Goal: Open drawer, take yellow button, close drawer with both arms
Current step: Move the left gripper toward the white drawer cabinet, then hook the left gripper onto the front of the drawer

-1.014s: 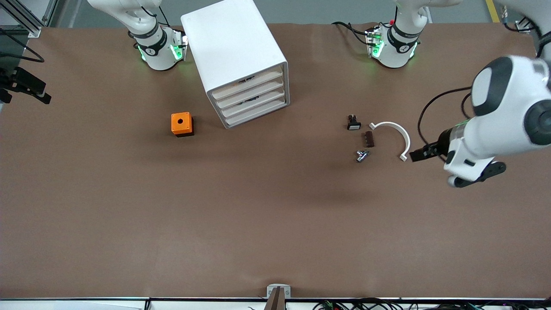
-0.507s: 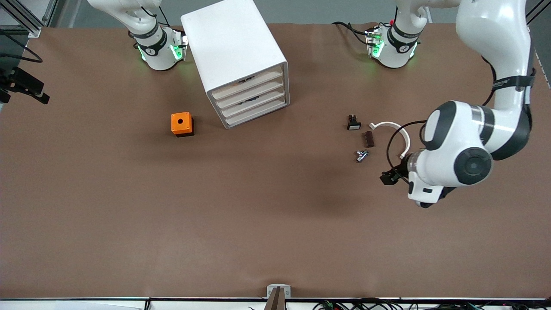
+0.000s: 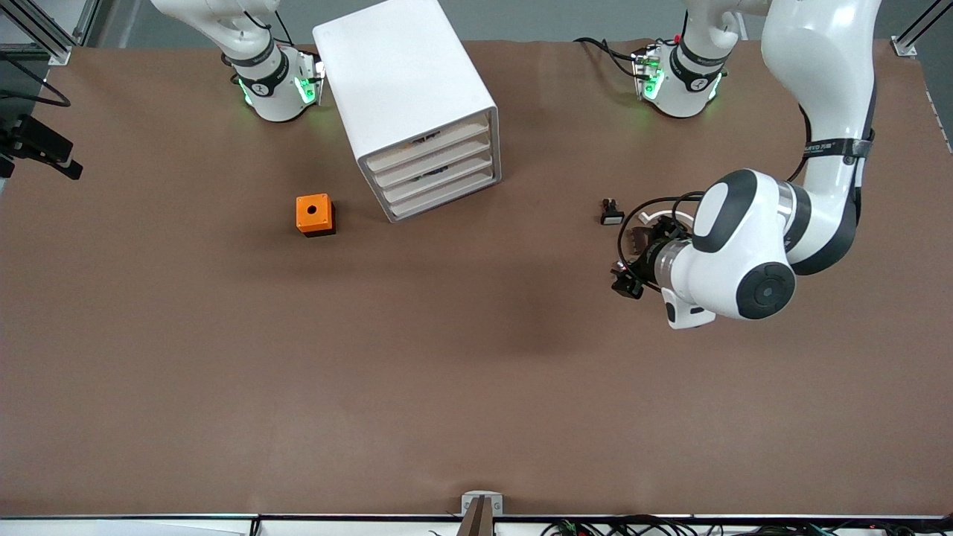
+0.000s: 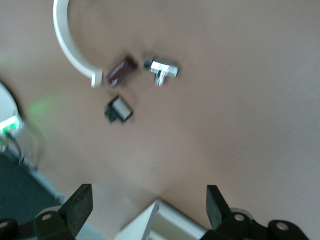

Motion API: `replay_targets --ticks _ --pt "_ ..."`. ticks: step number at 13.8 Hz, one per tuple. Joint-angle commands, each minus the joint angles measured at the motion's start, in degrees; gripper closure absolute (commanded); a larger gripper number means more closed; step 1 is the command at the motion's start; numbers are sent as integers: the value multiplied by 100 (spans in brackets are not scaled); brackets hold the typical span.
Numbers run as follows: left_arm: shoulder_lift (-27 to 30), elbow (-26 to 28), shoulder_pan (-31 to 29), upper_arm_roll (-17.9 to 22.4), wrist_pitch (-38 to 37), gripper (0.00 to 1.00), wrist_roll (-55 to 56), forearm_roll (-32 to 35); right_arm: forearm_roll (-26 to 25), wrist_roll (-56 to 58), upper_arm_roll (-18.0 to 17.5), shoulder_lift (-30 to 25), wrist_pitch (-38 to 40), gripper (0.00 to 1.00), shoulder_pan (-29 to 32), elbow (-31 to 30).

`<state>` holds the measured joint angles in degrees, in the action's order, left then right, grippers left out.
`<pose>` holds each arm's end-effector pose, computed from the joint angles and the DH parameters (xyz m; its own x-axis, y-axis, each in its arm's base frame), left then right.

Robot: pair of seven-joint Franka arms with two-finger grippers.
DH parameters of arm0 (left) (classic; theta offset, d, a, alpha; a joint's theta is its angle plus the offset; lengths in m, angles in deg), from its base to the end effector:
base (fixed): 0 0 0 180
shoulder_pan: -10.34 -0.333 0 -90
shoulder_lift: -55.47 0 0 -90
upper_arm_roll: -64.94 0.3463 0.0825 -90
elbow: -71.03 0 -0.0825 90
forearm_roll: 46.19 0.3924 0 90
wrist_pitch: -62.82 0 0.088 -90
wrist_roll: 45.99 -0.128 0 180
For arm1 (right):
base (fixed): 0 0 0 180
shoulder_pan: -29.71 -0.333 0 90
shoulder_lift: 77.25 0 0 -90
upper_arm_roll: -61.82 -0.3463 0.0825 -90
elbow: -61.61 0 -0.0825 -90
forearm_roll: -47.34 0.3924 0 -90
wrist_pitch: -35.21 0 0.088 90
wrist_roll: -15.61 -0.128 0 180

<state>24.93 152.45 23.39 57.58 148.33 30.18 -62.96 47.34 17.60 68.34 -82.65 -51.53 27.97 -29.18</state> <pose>0.6158 -0.2551 0.3755 0.4030 0.8108 -0.4246 0.7558 -0.5565 -0.3452 0.5231 -0.0471 0.6731 0.9986 -0.0484 0.0233 -0.0482 -0.9988 -0.0099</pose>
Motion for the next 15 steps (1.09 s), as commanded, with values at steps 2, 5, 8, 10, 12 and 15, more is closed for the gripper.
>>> replay_targets --ticks 2,5,8,10,12,15 --pt "-215 -144 135 15 -246 0 1473 -1157 25 65 -45 -5 34 0 77 53" --pt "-365 -162 354 -3 -255 0 3190 -1863 25 74 -45 -5 35 0 77 35" --pt "-347 -162 522 -90 -508 0 3431 -2004 25 74 -45 -5 26 0 77 35" --pt "-347 -162 575 -213 -737 0 3605 -2066 17 74 -45 -5 26 0 77 35" --pt "-374 -162 654 -310 -809 0 4376 -2355 17 74 -45 -5 26 0 77 35" --pt "-496 -162 943 -310 -809 1 5492 -2707 17 65 -45 12 17 0 217 26"
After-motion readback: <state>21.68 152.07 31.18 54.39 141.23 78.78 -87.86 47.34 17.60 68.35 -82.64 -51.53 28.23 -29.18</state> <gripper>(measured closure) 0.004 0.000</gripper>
